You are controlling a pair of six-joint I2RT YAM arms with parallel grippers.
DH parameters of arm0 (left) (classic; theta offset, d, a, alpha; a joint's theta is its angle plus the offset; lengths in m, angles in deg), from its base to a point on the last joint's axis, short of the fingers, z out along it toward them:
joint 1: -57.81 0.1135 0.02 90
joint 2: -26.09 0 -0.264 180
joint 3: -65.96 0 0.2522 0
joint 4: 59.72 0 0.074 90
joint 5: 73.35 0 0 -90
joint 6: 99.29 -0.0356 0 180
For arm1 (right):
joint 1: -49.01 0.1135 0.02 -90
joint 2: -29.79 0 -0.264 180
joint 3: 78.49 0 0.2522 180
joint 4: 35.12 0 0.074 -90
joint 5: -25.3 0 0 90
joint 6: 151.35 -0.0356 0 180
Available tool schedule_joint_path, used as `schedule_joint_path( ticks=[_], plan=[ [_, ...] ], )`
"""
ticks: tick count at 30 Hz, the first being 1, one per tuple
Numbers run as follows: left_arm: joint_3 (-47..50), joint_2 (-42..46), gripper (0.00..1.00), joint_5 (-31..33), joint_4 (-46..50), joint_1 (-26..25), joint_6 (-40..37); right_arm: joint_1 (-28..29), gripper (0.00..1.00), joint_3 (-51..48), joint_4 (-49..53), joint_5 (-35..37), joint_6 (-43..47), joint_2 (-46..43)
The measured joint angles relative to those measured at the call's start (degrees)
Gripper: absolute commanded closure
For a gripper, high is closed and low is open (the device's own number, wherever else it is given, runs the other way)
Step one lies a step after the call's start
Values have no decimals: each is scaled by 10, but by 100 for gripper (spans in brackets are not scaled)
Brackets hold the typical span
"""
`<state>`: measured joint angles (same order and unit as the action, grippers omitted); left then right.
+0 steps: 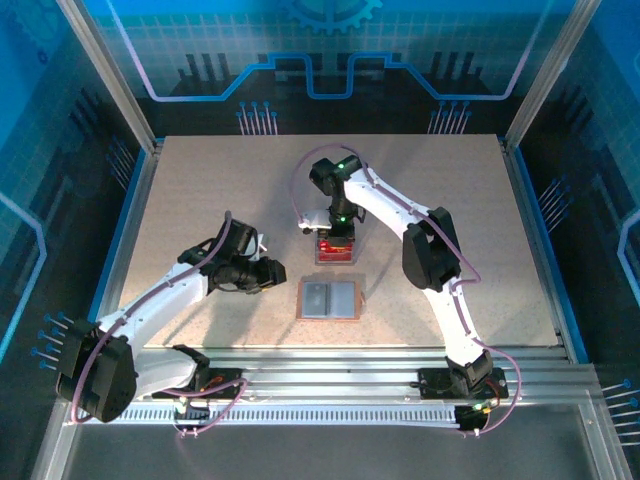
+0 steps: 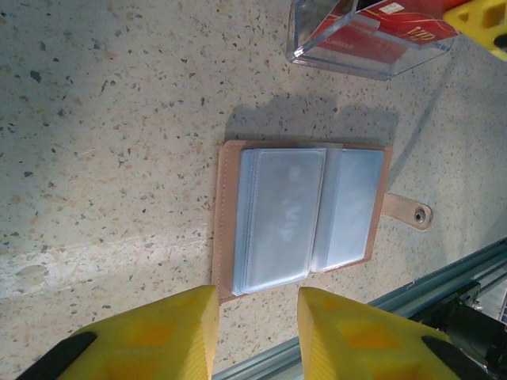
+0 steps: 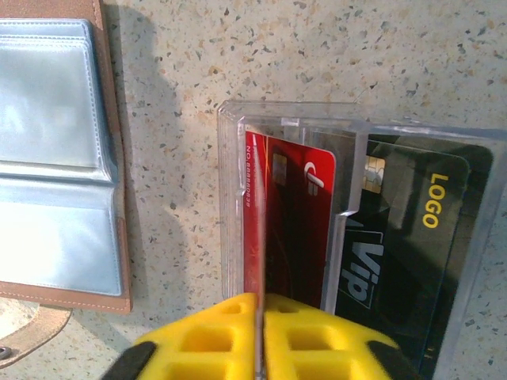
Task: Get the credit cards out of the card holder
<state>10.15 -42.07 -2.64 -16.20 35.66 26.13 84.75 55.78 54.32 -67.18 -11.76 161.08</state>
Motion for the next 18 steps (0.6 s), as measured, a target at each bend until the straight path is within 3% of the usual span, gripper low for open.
schedule_joint_path(
  ticks=[18],
  plan=[
    [7,-10,68,-8,-9,3,0,10,77,-5,-7,23,-34,-33]
  ],
)
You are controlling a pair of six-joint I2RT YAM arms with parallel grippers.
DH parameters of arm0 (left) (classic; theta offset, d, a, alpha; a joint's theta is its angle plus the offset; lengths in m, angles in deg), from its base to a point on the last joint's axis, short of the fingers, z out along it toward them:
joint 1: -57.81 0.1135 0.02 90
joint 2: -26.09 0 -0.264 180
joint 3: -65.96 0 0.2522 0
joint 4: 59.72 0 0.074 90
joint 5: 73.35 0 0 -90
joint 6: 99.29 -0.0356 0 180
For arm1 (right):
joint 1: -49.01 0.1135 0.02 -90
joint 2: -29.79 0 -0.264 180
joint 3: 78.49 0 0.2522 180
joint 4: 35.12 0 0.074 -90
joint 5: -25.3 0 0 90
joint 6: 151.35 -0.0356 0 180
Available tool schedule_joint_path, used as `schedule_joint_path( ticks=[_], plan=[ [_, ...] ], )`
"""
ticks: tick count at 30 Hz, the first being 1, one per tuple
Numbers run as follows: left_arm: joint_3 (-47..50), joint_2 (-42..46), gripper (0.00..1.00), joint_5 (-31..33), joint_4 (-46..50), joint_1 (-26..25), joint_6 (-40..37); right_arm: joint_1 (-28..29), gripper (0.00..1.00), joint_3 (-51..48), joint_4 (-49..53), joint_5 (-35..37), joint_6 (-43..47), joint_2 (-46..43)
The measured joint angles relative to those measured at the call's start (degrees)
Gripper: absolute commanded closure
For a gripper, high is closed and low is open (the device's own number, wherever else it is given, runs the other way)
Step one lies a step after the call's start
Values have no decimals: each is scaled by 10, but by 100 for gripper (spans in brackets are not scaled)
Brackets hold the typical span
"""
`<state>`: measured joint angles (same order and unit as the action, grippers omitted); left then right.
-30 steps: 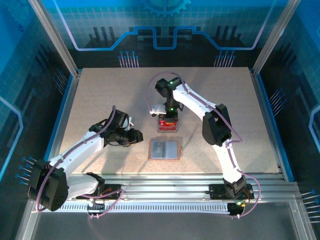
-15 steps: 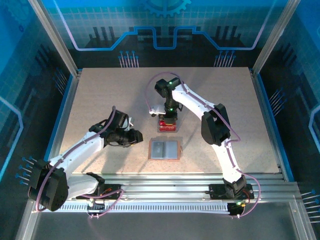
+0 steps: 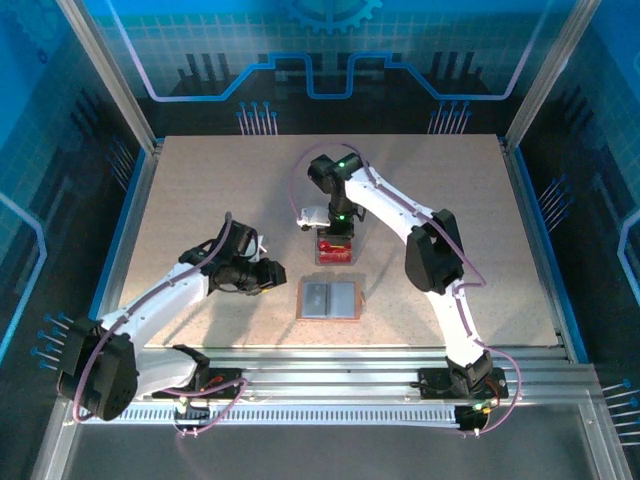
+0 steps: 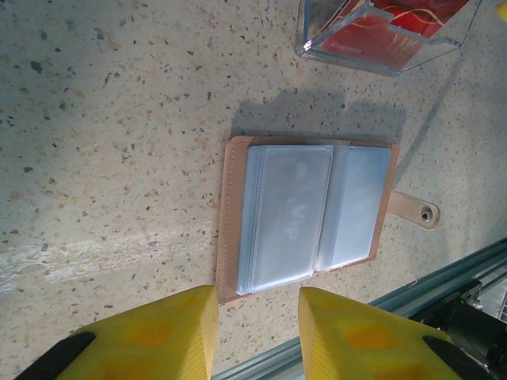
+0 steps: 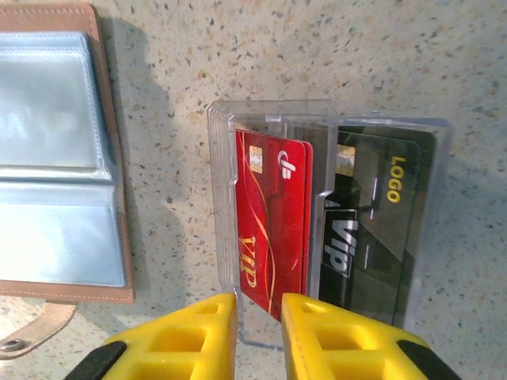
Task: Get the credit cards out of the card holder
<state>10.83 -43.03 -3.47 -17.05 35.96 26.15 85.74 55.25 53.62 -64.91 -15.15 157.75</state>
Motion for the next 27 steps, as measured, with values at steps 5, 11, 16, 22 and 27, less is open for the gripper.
schedule_joint_path(
  ticks=[5,11,16,22,27],
  plan=[
    [0,-26,68,-16,-22,0,2,3,74,-58,-40,-5,-65,-69],
    [-1,-76,69,-44,-50,0,2,4,72,-152,-115,-29,-206,-140],
    [-8,-110,70,-59,-54,0,2,10,75,-269,-203,-60,-366,-201],
    [-17,-132,82,-75,-70,0,3,34,78,-385,-303,-108,-579,-268],
    [-17,-150,86,-89,-78,0,2,52,79,-457,-368,-146,-723,-303]
  ],
)
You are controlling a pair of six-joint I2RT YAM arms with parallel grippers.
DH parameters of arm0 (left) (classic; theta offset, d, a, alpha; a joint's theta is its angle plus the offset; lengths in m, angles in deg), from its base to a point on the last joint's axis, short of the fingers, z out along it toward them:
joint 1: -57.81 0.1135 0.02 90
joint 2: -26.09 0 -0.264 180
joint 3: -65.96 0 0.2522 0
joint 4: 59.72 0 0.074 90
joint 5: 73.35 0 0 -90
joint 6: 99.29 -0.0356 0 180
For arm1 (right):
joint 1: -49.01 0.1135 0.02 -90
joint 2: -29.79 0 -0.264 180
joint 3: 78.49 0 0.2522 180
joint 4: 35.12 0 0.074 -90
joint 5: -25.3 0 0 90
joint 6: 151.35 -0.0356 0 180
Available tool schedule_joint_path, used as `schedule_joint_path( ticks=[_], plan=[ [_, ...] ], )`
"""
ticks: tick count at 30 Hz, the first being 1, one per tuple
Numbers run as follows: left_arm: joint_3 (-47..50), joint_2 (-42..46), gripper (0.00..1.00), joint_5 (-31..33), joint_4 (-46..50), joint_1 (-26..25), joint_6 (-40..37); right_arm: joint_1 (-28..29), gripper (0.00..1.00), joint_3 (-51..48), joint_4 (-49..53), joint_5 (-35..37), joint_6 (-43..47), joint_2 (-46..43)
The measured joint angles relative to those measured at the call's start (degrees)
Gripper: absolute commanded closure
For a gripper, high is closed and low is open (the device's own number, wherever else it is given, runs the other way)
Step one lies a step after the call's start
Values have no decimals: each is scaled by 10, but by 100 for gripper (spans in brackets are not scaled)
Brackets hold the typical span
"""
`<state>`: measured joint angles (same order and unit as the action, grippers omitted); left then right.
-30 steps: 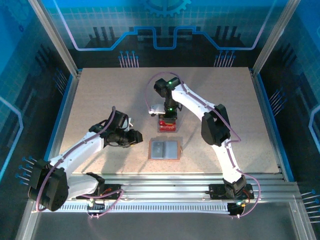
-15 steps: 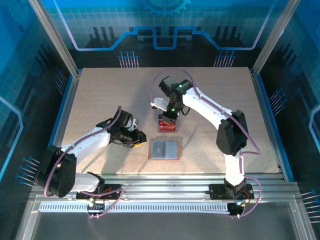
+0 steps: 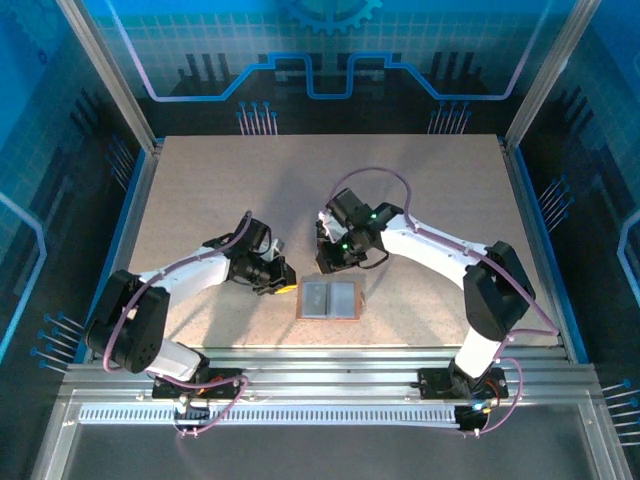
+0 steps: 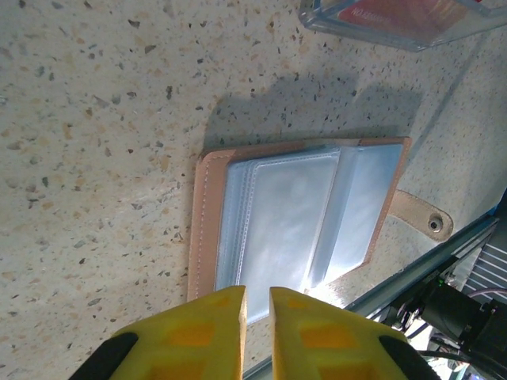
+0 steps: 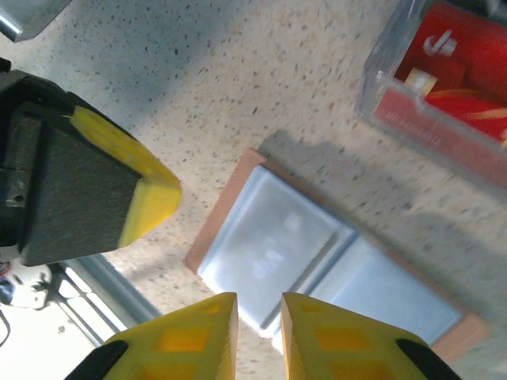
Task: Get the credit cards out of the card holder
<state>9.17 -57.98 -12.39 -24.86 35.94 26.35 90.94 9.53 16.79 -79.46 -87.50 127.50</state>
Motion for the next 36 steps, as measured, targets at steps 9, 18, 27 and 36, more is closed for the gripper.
schedule_joint_path(
  ticks=[9,18,27,36],
  plan=[
    [0,-33,91,-26,-10,-2,0,42,86,-80,-101,-7,-152,-53],
    [1,-72,93,-44,-21,-14,-1,42,87,-131,-165,-10,-230,-42],
    [5,-90,93,-44,-21,-17,0,48,86,-131,-198,-21,-253,3],
    [9,-96,93,-42,-21,-17,0,62,84,-128,-211,-23,-268,48]
  ],
)
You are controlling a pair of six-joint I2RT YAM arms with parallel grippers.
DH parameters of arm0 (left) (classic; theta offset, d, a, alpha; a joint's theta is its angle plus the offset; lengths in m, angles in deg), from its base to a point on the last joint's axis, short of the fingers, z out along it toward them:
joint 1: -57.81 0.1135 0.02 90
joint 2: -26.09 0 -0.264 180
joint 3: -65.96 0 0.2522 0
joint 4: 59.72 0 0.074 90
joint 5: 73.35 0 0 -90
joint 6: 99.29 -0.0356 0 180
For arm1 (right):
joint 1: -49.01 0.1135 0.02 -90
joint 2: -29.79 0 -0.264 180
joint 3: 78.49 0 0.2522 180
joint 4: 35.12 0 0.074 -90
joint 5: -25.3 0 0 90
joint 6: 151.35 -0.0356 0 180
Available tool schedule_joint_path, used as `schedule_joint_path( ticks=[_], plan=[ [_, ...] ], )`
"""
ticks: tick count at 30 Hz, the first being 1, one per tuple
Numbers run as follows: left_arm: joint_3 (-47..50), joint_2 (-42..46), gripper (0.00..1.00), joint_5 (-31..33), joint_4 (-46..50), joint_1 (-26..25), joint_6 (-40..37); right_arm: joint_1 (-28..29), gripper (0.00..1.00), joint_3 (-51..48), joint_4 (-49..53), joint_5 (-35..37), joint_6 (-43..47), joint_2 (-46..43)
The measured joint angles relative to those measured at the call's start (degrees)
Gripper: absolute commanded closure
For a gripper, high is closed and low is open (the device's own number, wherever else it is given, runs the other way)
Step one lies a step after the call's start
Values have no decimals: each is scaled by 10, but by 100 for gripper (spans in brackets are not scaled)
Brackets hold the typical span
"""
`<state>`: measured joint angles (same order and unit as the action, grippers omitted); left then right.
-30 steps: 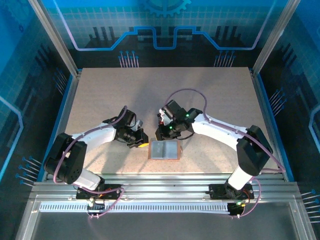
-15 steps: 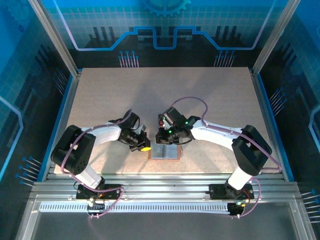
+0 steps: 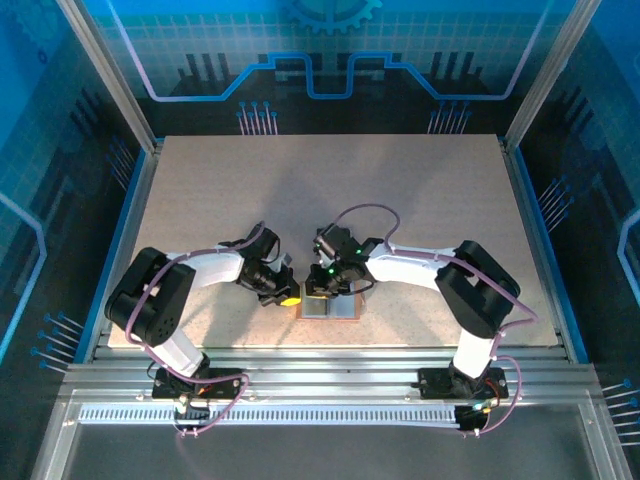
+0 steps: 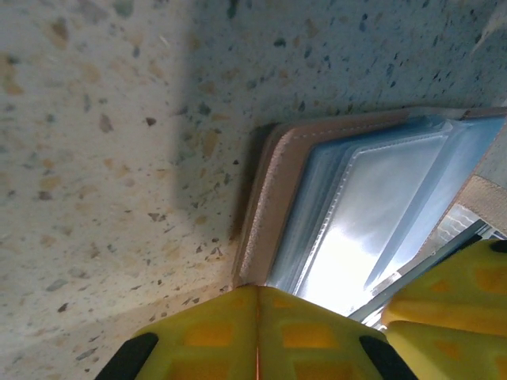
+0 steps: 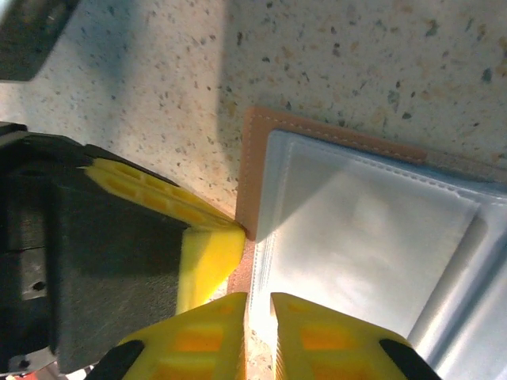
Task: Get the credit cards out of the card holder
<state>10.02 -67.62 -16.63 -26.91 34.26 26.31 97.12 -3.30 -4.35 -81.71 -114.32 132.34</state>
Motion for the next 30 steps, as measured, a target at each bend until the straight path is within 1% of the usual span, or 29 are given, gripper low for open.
schedule_joint_path(
  ticks=[7,17,30],
  plan=[
    [5,-1,93,0,0,0,0,9,83,15,-1,0,-2,21],
    [7,-1,93,0,0,-1,0,11,77,21,1,0,-2,39],
    [7,-1,93,0,1,-1,0,14,74,28,35,9,5,41]
  ],
)
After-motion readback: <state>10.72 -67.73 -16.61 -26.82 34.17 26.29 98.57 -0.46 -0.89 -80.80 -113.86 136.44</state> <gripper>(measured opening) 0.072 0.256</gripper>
